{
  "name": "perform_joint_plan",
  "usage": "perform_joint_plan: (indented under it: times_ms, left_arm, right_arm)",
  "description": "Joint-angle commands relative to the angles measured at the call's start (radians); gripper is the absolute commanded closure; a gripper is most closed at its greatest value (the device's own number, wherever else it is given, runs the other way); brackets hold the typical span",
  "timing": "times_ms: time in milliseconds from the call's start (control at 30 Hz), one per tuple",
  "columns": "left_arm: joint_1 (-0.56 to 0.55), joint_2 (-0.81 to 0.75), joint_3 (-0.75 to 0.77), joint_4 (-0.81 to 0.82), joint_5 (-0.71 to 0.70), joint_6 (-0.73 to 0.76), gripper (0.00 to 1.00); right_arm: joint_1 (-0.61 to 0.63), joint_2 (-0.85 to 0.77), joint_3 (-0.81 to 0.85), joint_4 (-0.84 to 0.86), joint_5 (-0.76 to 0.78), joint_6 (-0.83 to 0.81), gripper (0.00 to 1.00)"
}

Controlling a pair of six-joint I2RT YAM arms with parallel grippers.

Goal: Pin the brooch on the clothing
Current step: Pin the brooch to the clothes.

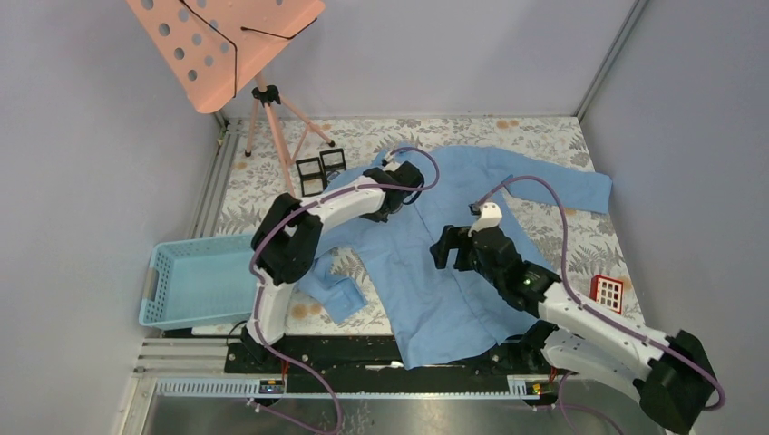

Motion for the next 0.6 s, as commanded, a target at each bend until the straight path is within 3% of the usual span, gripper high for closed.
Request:
perform_joint_plan:
  times_ms: [0,267,567]
  left_arm:
    - [0.028,-0.139,-0.053,0.046,0.083,-0.014,1.00]
    - [0.143,-0.207,-0.140,0.113,0.207,-0.020,1.00]
    - [0.177,-0.192,-0.161,0.199,0.263,0.002,1.00]
  right_arm:
    - [0.006,0.139,0.039,0.251,-0.123,-0.065,0.05]
    - [0.045,0.483,0.210,0.402,-0.093,-0.074,0.09]
    - [0.094,0.852,0.426,0.502,-0.023,-0.076,0.17]
